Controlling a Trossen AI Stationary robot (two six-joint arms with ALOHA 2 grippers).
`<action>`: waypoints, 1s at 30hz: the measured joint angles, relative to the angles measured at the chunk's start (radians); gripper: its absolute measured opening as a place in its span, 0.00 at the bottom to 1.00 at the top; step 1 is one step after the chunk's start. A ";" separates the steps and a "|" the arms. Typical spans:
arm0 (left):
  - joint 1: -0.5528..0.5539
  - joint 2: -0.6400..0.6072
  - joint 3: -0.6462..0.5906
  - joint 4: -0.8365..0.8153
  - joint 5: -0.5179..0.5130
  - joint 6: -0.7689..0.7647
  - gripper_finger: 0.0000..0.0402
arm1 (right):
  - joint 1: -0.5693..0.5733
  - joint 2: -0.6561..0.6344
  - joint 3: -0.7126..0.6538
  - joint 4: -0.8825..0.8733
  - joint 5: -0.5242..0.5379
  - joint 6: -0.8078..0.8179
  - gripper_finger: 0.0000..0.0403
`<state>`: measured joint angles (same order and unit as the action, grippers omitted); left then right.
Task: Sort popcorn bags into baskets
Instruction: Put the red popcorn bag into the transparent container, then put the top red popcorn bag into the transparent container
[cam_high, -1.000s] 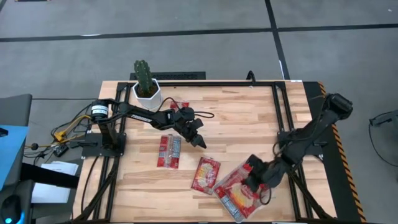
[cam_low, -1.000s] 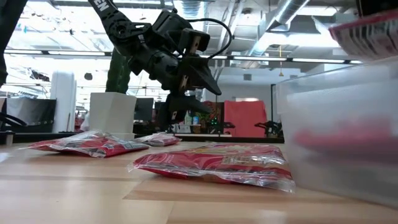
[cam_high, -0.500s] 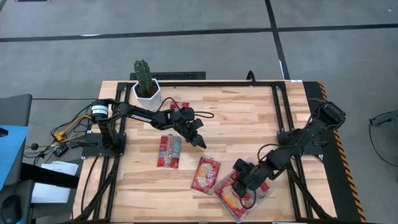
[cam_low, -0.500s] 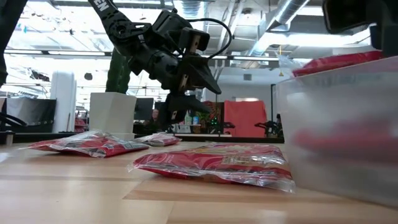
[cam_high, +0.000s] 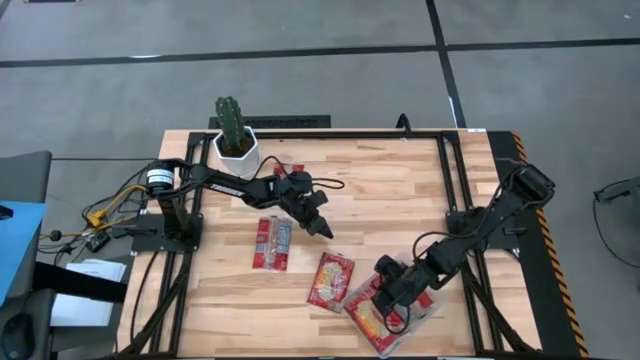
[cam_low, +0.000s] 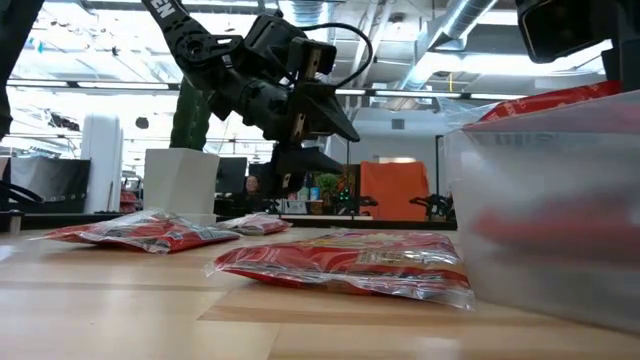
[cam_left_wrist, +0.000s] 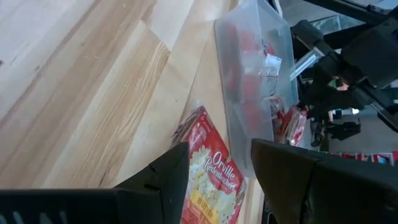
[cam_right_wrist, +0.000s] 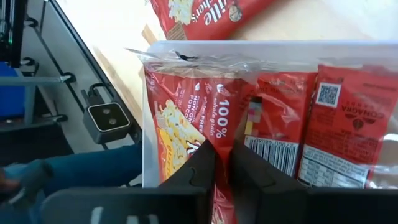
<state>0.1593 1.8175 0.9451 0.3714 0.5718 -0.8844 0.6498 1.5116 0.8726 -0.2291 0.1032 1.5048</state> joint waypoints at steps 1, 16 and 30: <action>0.000 -0.001 0.000 0.005 0.005 0.000 0.41 | 0.000 0.000 0.000 -0.001 0.000 0.011 0.15; 0.021 -0.365 0.001 -0.333 -0.152 0.194 0.41 | -0.011 -0.062 0.000 0.000 0.000 -0.010 0.51; 0.023 -0.468 0.001 -0.770 -0.641 0.410 0.41 | -0.054 -0.233 0.000 -0.066 0.052 0.006 0.59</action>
<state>0.1826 1.3497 0.9459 -0.3984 -0.0694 -0.4739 0.5956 1.2784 0.8722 -0.2952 0.1557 1.5109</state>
